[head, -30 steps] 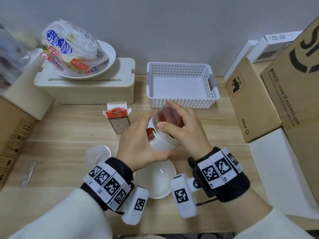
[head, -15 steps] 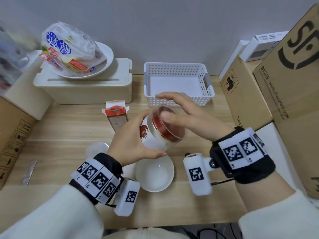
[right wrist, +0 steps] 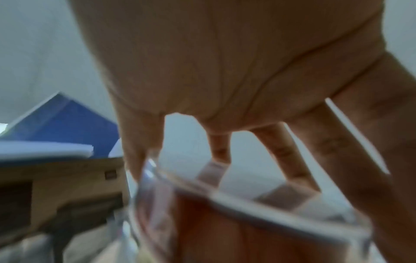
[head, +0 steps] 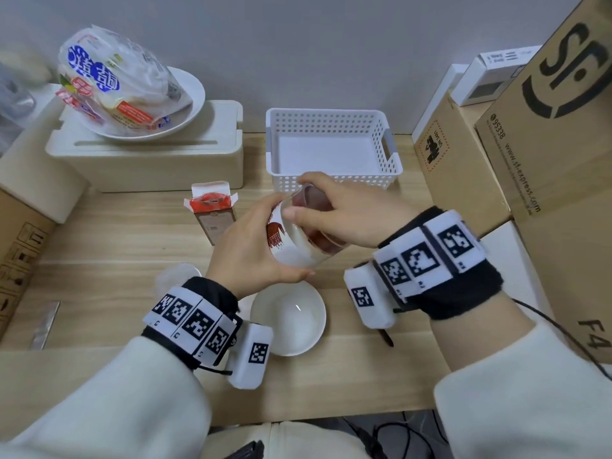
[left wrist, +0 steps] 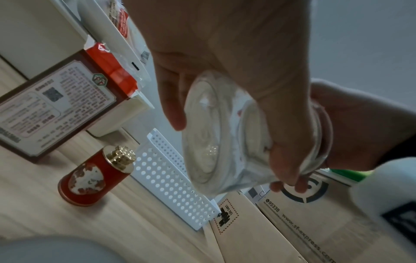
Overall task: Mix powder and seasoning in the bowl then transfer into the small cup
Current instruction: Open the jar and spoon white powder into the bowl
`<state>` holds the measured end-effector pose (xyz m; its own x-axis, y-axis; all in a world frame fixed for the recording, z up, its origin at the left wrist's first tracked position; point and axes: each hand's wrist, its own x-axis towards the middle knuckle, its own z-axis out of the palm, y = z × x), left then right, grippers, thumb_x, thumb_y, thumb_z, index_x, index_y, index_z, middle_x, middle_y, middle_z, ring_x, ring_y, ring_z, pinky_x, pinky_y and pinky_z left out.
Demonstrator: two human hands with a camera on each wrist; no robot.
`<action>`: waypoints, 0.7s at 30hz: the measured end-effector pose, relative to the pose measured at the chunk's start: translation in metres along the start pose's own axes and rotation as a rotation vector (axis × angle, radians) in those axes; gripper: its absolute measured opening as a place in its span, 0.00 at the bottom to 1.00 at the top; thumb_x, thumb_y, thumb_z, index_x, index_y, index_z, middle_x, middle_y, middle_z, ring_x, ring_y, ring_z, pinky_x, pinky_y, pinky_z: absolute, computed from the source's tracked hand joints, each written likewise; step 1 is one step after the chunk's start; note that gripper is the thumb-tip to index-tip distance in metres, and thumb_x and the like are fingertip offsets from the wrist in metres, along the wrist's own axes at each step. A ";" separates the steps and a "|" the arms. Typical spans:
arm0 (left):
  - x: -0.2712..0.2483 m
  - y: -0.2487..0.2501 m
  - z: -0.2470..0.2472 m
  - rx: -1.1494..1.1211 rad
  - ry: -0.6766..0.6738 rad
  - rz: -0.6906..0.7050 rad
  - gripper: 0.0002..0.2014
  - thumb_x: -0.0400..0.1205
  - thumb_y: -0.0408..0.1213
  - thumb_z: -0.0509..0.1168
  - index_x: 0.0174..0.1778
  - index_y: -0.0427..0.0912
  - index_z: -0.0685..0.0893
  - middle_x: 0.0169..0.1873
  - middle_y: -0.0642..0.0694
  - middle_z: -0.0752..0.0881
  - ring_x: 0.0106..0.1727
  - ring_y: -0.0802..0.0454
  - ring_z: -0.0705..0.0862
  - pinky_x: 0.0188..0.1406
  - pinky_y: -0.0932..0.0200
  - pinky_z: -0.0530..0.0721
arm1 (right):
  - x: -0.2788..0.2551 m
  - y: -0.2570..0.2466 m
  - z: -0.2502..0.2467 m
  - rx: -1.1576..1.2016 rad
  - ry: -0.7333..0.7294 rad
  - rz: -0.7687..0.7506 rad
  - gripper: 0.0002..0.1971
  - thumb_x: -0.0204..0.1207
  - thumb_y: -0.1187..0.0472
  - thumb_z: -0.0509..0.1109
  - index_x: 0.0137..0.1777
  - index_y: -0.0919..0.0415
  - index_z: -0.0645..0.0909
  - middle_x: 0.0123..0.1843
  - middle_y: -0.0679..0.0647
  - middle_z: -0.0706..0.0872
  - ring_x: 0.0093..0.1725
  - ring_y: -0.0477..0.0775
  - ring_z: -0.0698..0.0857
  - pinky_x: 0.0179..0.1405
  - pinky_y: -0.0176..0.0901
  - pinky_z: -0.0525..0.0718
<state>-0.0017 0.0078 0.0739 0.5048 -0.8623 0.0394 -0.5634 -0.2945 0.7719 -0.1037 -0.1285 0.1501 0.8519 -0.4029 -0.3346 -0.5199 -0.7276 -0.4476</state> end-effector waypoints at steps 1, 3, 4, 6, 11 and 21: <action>0.000 -0.002 -0.001 -0.010 0.001 0.005 0.53 0.48 0.62 0.76 0.71 0.54 0.67 0.65 0.58 0.79 0.63 0.57 0.79 0.61 0.52 0.79 | -0.001 0.002 -0.002 0.060 -0.030 -0.031 0.33 0.68 0.32 0.62 0.73 0.35 0.58 0.68 0.51 0.76 0.66 0.56 0.76 0.62 0.48 0.74; 0.000 -0.004 -0.002 -0.032 -0.003 0.024 0.53 0.49 0.60 0.78 0.71 0.56 0.67 0.66 0.58 0.79 0.65 0.57 0.78 0.63 0.50 0.79 | -0.004 0.006 -0.008 0.190 -0.082 -0.109 0.32 0.66 0.40 0.72 0.69 0.32 0.63 0.64 0.51 0.73 0.64 0.53 0.75 0.65 0.47 0.74; 0.000 -0.004 -0.004 -0.043 -0.014 0.027 0.52 0.48 0.59 0.79 0.71 0.57 0.67 0.65 0.59 0.79 0.66 0.58 0.78 0.63 0.51 0.78 | -0.006 0.009 -0.010 0.244 -0.101 -0.148 0.33 0.64 0.45 0.75 0.68 0.32 0.65 0.63 0.51 0.72 0.64 0.51 0.74 0.65 0.45 0.75; 0.002 -0.003 -0.008 -0.107 -0.066 0.016 0.49 0.47 0.59 0.79 0.67 0.64 0.68 0.60 0.69 0.78 0.64 0.67 0.77 0.63 0.59 0.76 | -0.009 0.013 -0.012 0.305 -0.137 -0.247 0.35 0.62 0.58 0.80 0.67 0.38 0.70 0.64 0.51 0.70 0.64 0.45 0.73 0.62 0.31 0.75; 0.014 -0.006 -0.019 -0.207 -0.195 0.014 0.50 0.47 0.53 0.80 0.69 0.56 0.71 0.61 0.63 0.80 0.65 0.64 0.78 0.65 0.60 0.75 | -0.006 0.018 -0.013 0.294 -0.112 -0.434 0.35 0.55 0.73 0.80 0.61 0.45 0.77 0.67 0.50 0.67 0.68 0.45 0.71 0.57 0.22 0.71; 0.022 -0.001 -0.020 -0.127 -0.109 0.048 0.47 0.47 0.56 0.78 0.63 0.67 0.65 0.56 0.69 0.77 0.59 0.62 0.79 0.61 0.61 0.78 | 0.006 0.003 -0.006 0.059 0.064 -0.019 0.35 0.65 0.24 0.50 0.72 0.36 0.59 0.66 0.54 0.76 0.64 0.58 0.77 0.58 0.50 0.75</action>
<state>0.0229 -0.0030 0.0871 0.4011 -0.9159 0.0144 -0.4942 -0.2031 0.8453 -0.1001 -0.1364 0.1521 0.8631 -0.4251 -0.2728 -0.5046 -0.7025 -0.5018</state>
